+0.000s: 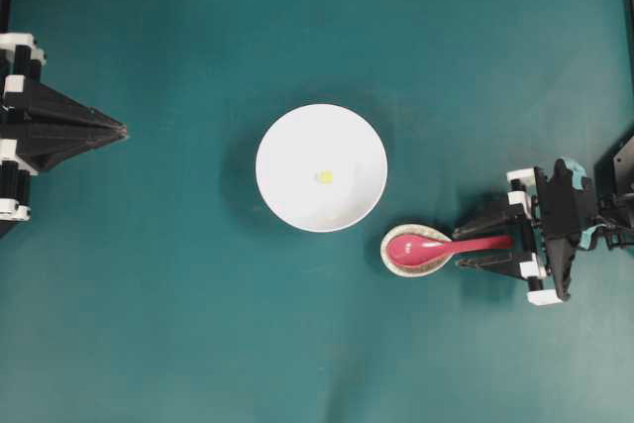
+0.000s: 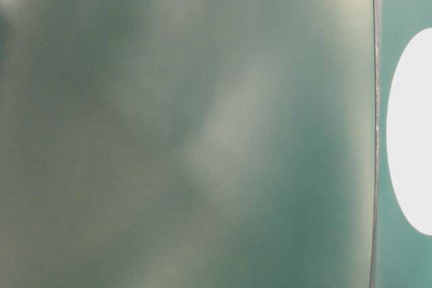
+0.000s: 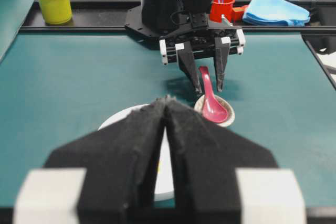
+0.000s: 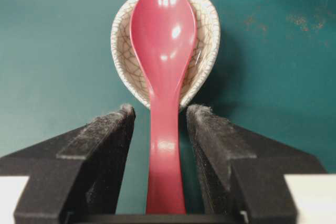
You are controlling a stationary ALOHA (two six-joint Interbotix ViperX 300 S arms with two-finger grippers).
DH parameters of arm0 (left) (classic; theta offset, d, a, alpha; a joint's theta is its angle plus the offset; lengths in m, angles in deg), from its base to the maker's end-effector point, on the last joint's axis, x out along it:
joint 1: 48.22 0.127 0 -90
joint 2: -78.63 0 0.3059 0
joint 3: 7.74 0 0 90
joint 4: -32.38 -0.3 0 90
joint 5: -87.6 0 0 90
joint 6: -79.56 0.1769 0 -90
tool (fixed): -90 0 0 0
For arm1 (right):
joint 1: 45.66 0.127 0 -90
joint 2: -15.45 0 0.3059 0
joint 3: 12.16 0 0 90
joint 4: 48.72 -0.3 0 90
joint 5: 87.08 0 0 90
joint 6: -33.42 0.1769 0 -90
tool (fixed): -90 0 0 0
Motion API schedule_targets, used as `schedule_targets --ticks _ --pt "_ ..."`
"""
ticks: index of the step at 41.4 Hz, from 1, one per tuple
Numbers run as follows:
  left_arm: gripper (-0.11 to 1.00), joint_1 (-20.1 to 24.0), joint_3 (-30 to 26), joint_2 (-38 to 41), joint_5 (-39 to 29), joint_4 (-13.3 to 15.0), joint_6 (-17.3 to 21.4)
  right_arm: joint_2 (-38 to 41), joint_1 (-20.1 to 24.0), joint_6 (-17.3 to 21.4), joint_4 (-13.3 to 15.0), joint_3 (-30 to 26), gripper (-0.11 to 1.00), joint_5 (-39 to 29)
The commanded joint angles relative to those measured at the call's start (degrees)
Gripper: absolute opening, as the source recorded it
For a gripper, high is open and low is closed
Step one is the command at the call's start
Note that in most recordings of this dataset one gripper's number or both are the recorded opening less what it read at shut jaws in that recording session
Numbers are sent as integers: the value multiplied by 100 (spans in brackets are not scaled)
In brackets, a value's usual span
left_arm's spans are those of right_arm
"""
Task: Scoop the yellow hexagonal prism block from the bowl with a spoon using the right arm.
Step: 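Close the right gripper on the pink spoon handle, then lift the spoon and carry it over the white bowl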
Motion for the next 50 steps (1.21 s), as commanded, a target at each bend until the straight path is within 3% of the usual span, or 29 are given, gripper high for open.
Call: schedule_targets --ticks 1,9,19,36,45,50 --pt "6 0 -167 53 26 -18 9 -70 26 9 -18 -26 51 62" --pt "6 0 -167 53 26 -18 9 -70 26 9 -18 -26 46 70" --pt "6 0 -167 53 26 -18 9 -79 26 9 -18 -35 25 70" --pt "6 0 -193 -18 26 -18 -53 -870 9 -123 -18 -44 25 -105" --pt "6 0 -211 -158 -211 -18 -53 -1723 -149 -352 -18 -149 25 -888" --pt "6 0 -220 -176 -439 -18 -44 -2285 -343 -580 -18 -352 25 -1802"
